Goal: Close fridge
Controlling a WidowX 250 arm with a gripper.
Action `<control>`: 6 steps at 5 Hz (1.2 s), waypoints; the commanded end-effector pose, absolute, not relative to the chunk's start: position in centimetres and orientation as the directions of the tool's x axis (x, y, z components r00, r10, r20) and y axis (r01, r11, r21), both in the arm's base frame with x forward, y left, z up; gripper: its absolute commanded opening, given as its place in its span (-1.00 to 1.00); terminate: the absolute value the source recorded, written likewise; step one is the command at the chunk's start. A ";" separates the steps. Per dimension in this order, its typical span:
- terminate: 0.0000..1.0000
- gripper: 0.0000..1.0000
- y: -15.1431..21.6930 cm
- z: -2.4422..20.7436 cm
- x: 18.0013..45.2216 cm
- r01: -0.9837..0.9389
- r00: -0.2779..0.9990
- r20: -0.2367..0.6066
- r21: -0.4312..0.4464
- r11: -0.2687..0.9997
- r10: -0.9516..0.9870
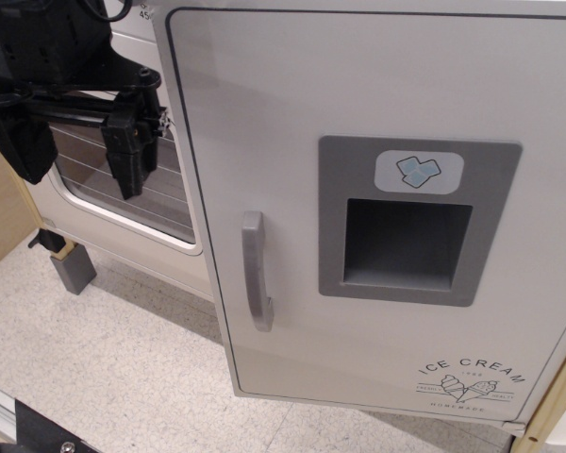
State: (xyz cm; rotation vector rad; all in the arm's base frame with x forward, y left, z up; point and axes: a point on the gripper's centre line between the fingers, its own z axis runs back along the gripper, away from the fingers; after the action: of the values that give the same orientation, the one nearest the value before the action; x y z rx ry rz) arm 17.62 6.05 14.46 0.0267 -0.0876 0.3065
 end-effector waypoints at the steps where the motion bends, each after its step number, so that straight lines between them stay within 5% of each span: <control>1: -1.00 1.00 6.0 14.5 17.6 -0.302 0.950 0.090 0.013 0.953 0.300; 3: -1.00 1.00 1.4 13.8 17.1 -0.295 0.954 0.063 0.027 0.955 0.293; 6: -1.00 1.00 -1.1 13.1 21.0 -0.326 0.922 0.197 -0.073 0.943 0.334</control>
State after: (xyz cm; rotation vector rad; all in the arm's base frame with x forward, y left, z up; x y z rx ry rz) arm 20.60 -1.29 12.31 -0.0440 -0.1797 0.3417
